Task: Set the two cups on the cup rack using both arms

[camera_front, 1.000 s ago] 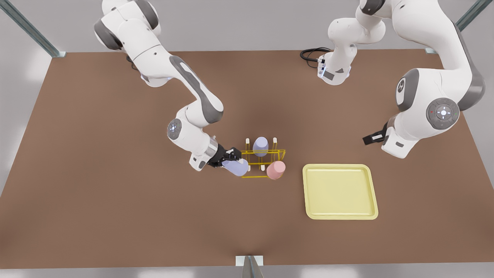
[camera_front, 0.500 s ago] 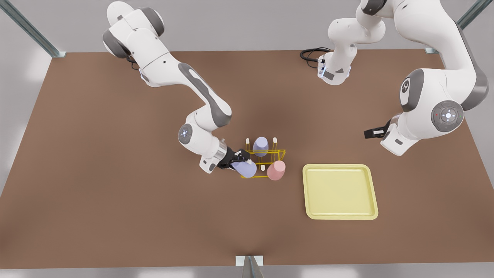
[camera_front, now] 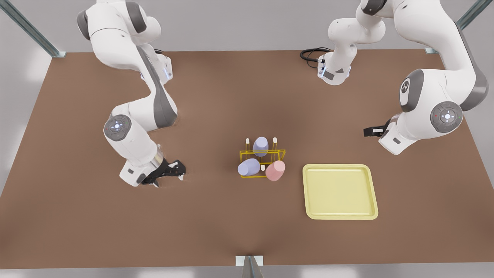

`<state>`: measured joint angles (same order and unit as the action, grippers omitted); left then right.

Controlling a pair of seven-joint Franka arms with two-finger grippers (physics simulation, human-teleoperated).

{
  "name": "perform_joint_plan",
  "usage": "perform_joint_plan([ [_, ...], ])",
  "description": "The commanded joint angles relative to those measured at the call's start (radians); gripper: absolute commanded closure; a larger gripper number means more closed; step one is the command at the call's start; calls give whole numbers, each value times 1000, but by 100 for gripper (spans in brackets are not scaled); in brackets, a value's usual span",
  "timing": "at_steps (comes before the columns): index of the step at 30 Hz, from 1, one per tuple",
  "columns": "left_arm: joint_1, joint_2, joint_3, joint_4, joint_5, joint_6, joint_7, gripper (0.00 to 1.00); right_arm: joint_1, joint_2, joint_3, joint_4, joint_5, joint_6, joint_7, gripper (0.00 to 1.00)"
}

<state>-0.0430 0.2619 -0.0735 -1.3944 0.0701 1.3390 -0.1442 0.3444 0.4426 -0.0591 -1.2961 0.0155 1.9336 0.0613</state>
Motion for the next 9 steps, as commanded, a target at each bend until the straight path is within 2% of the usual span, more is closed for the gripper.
perform_joint_plan([
  [1, 0, -1, 0, 0, 0, -1, 57, 0, -28, -56, -19, 47, -194, -527, 41, 0],
  [2, 0, -1, 0, 0, 0, -1, 57, 0, -131, -139, 1, 27, -123, -525, 41, 0],
  [4, 0, -1, 0, 0, 0, -1, 57, 0, -295, -257, 142, -29, -118, -512, 42, 0],
  [6, 0, -1, 0, 0, -12, -6, 57, 0, -306, -376, 163, -173, -120, -452, 37, 0],
  [9, 5, -7, 0, 6, -23, -24, 57, 0, -323, -393, 169, -206, -115, -426, 38, 0],
])
